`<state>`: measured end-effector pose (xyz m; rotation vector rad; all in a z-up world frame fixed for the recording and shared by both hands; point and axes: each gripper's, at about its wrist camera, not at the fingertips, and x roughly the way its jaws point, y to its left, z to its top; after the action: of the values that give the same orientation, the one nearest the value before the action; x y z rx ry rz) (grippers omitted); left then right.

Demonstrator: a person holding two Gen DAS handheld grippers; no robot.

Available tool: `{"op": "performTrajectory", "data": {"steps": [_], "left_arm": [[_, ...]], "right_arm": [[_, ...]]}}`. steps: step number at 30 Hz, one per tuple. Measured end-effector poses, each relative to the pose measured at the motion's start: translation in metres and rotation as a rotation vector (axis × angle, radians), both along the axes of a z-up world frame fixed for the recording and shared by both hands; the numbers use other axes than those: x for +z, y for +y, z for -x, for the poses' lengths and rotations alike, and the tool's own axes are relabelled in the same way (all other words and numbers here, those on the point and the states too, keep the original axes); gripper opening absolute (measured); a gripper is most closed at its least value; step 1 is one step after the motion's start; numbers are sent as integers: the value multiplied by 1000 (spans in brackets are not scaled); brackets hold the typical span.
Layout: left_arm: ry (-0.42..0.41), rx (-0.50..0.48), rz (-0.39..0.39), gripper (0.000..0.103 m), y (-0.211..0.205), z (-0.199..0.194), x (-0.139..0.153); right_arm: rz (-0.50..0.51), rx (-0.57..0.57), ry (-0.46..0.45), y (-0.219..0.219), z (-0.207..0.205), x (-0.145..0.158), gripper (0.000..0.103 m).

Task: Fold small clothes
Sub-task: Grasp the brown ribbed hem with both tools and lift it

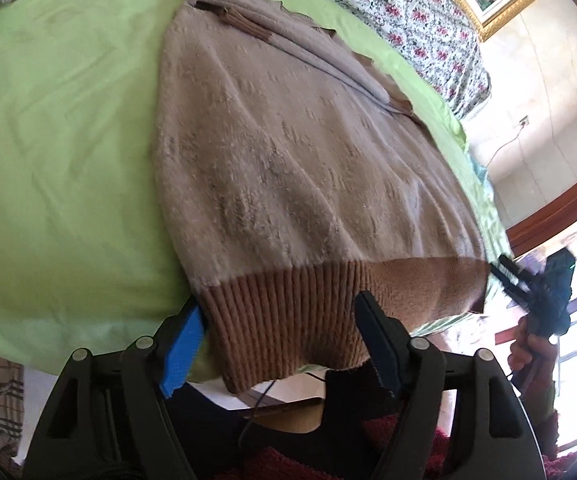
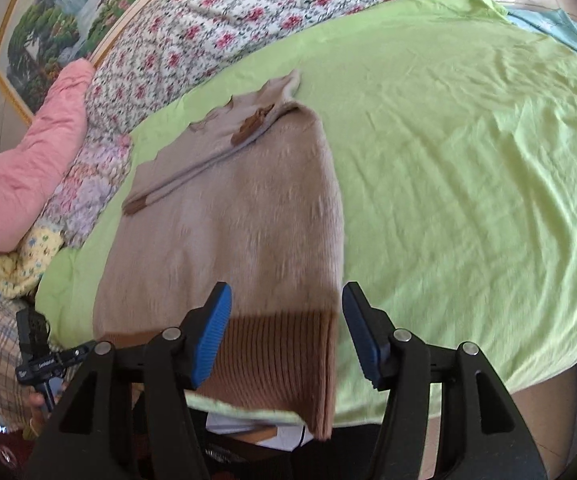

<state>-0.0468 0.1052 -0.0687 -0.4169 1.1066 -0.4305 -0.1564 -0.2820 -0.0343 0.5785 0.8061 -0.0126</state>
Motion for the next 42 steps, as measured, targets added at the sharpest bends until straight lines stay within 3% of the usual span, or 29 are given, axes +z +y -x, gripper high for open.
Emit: {"op": "performTrajectory", "data": {"steps": [1, 2, 3, 5, 8, 11, 14, 16, 18, 23, 32, 38, 42], "left_arm": [[-2, 3, 13, 71, 1, 0, 0], [-4, 4, 24, 58, 1, -1, 0], [-3, -3, 37, 32, 2, -2, -1], [14, -29, 70, 12, 2, -6, -4], [22, -36, 70, 13, 2, -6, -5], [36, -39, 54, 20, 2, -7, -9], [46, -36, 86, 16, 2, -10, -13], [29, -45, 79, 14, 2, -10, -12], [3, -57, 66, 8, 2, -8, -10], [-88, -71, 93, 7, 8, 0, 11], [-269, -40, 186, 7, 27, -16, 72], [-367, 23, 198, 6, 34, -69, 98], [-405, 66, 165, 6, 33, -123, 109]], "right_arm": [[-14, 15, 9, 0, 1, -3, 59], [-29, 33, 22, 1, 2, -8, 59], [-39, 47, 26, 1, 2, -12, 59], [-62, 61, 13, 1, 3, -16, 59], [-115, 80, 2, -2, 3, -19, 59], [-114, 131, 7, 0, 4, -21, 59], [-122, 154, 6, -1, 0, -26, 55], [-145, 148, 1, -2, -1, -29, 45], [-137, 136, 27, -5, -2, -36, 8], [-183, 139, -28, -10, 5, -30, 8], [-289, 144, -252, -19, -7, 14, 8], [-289, 133, -351, -31, -66, 45, 8], [-272, 90, -358, -44, -124, 57, 8]]}}
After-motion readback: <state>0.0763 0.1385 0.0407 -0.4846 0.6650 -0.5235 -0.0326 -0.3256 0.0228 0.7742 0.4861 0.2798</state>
